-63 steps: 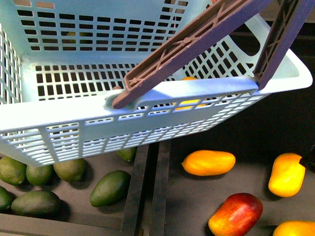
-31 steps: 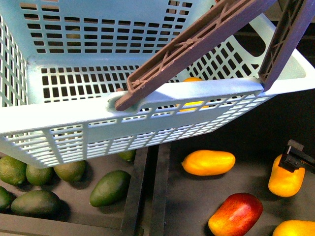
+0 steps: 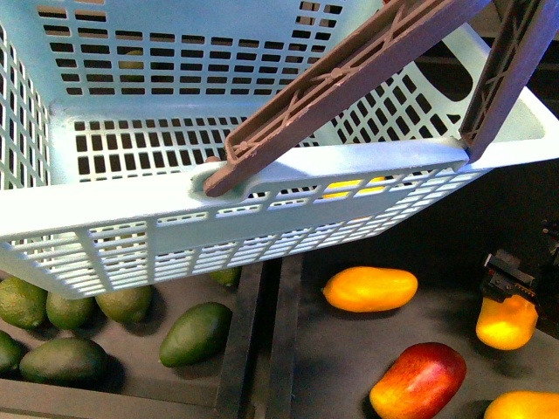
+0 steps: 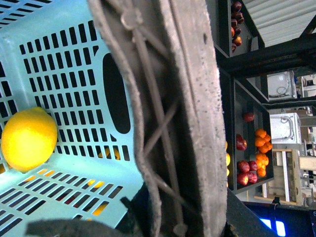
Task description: Pick lemon and mango into basket
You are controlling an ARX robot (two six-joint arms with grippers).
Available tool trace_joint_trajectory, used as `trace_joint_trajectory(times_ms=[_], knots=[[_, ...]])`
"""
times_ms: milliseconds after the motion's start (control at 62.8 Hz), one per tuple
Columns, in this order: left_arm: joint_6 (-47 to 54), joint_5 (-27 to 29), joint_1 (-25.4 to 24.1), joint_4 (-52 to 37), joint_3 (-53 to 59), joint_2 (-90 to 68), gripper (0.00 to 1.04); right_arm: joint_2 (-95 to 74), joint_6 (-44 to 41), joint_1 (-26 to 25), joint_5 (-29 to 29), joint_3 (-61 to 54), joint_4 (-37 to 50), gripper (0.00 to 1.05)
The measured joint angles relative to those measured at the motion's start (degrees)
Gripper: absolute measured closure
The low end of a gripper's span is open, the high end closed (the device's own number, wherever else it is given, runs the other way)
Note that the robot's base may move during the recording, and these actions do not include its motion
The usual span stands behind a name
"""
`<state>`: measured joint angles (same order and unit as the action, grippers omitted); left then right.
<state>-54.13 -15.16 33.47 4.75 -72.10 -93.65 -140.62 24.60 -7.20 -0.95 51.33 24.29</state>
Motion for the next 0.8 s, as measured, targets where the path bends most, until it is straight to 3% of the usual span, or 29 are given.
trace_joint_trajectory(times_ms=[302, 605, 796], knots=[[0.0, -0.04, 0.0, 0.02, 0.0, 0.0, 0.93, 8.22, -1.97, -3.93, -4.57, -6.84, 3.48, 0.42], [-0.02, -0.04, 0.0, 0.0, 0.0, 0.0, 0.93, 33.4, -5.62, -8.61, -14.93, -14.38, 1.27, 0.42], [-0.02, -0.02, 0.0, 0.0, 0.0, 0.0, 0.93, 46.97, -4.15, -9.01, -17.77, -15.23, -1.27, 0.42]])
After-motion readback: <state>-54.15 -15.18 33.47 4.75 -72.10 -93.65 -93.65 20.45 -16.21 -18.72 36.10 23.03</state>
